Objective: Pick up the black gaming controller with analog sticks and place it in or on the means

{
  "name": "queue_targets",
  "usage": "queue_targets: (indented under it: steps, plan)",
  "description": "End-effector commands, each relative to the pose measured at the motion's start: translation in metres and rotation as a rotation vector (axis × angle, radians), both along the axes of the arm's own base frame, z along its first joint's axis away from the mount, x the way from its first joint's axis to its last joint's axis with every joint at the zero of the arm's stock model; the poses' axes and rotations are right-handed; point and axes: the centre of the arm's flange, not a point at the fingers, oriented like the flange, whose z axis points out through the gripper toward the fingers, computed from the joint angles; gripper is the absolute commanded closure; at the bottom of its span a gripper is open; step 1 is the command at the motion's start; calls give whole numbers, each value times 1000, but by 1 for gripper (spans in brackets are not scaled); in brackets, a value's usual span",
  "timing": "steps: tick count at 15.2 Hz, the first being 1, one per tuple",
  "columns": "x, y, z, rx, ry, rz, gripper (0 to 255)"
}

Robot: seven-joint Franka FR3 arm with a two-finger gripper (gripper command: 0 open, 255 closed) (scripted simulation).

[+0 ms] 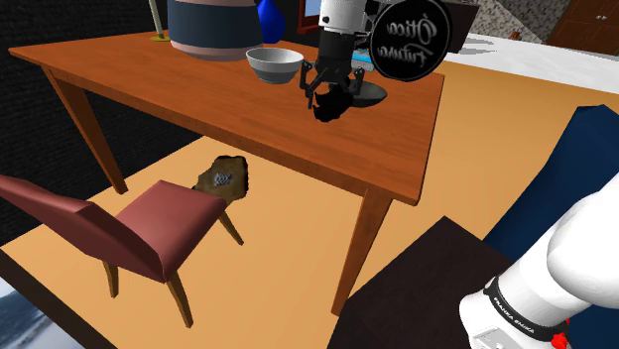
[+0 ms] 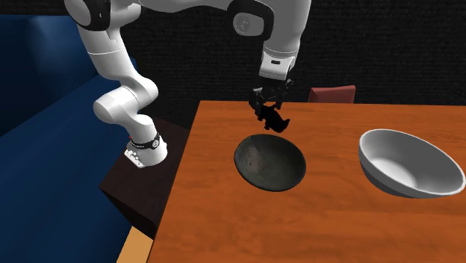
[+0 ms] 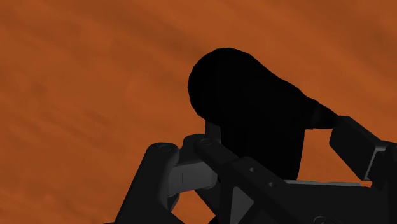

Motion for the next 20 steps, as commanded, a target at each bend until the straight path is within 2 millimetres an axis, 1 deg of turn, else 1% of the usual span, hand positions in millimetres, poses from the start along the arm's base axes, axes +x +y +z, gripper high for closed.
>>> queue_targets:
  steps: [1, 18, 20]
  plan:
    - [0, 0, 10, 0, 0, 0, 255]
    - [0, 0, 99, 0, 0, 0, 255]
    - [10, -24, 99, 0, 0, 0, 255]
